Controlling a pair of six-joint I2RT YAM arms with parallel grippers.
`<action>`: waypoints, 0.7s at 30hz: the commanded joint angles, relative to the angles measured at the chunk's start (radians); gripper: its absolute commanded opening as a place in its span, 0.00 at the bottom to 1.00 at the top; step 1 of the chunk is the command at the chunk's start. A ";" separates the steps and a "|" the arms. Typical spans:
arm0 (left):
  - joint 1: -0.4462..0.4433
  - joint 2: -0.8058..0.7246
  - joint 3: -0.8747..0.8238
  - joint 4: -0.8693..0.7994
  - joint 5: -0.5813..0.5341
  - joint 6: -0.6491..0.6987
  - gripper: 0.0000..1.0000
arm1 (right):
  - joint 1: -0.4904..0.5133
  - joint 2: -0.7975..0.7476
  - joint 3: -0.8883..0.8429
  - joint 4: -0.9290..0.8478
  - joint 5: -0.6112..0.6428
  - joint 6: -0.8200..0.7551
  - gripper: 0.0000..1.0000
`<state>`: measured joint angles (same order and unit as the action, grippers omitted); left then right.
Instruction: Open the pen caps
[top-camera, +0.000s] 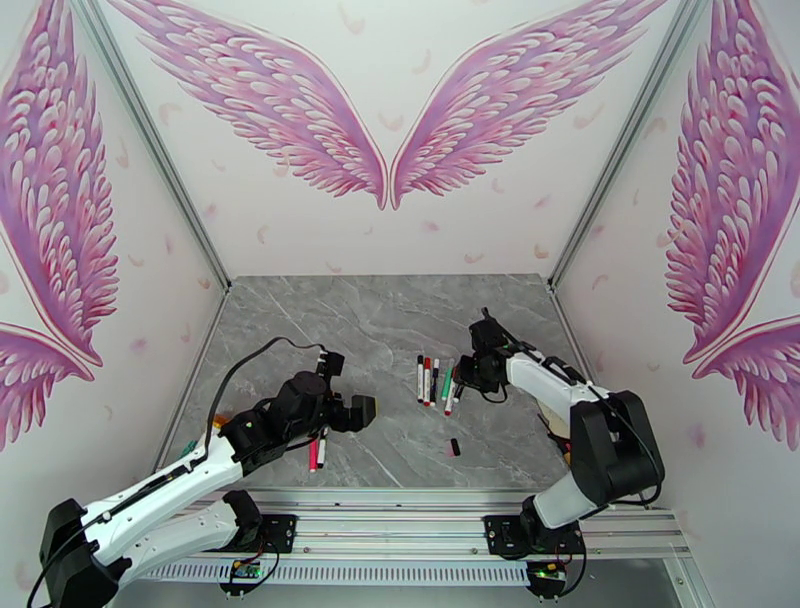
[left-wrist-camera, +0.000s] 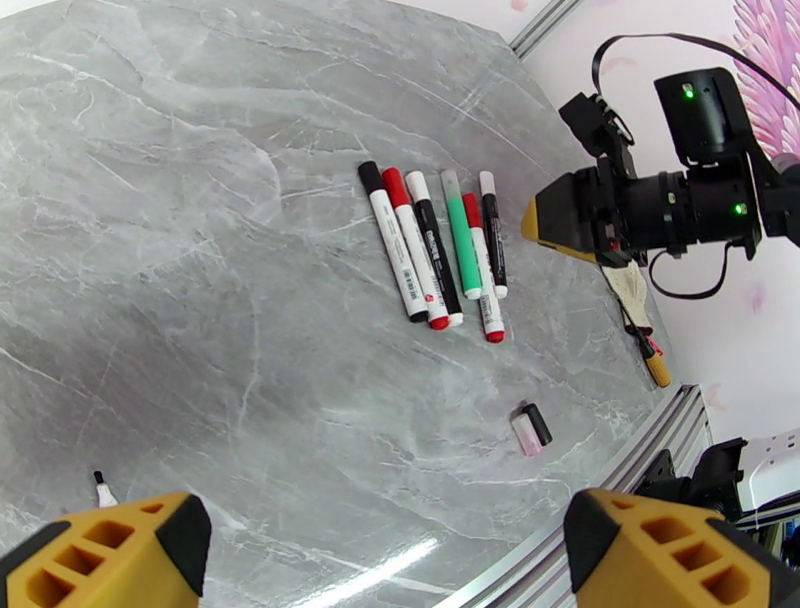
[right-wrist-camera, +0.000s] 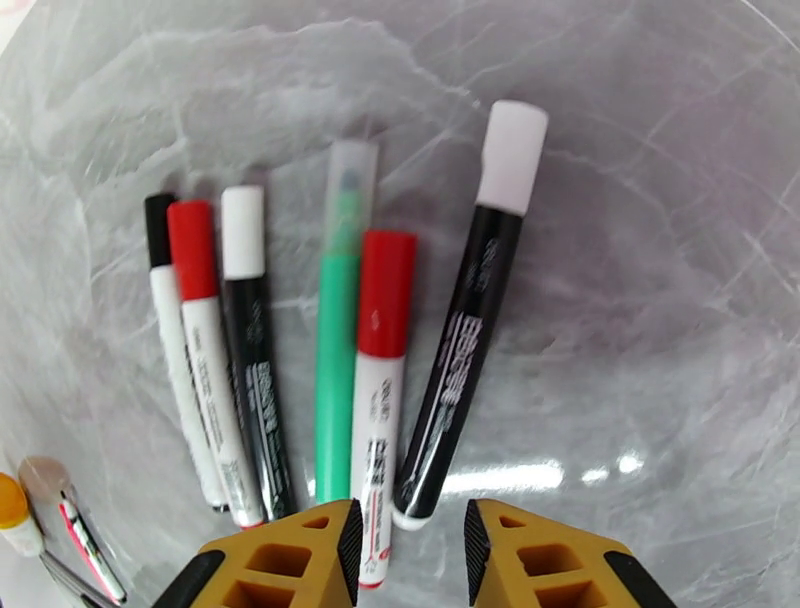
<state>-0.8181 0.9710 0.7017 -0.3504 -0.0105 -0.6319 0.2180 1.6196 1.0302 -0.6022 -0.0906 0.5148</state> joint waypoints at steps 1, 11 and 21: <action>0.007 0.012 -0.014 0.016 0.020 -0.005 0.99 | -0.030 0.069 0.059 0.018 0.027 -0.006 0.36; 0.004 0.012 -0.022 0.013 0.014 -0.015 0.99 | -0.060 0.223 0.132 0.060 0.044 0.008 0.36; 0.005 0.015 -0.023 0.001 0.003 -0.014 0.99 | -0.064 0.306 0.189 0.049 0.068 0.006 0.34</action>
<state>-0.8181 0.9836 0.6914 -0.3458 0.0029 -0.6399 0.1635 1.8927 1.1950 -0.5678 -0.0525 0.5198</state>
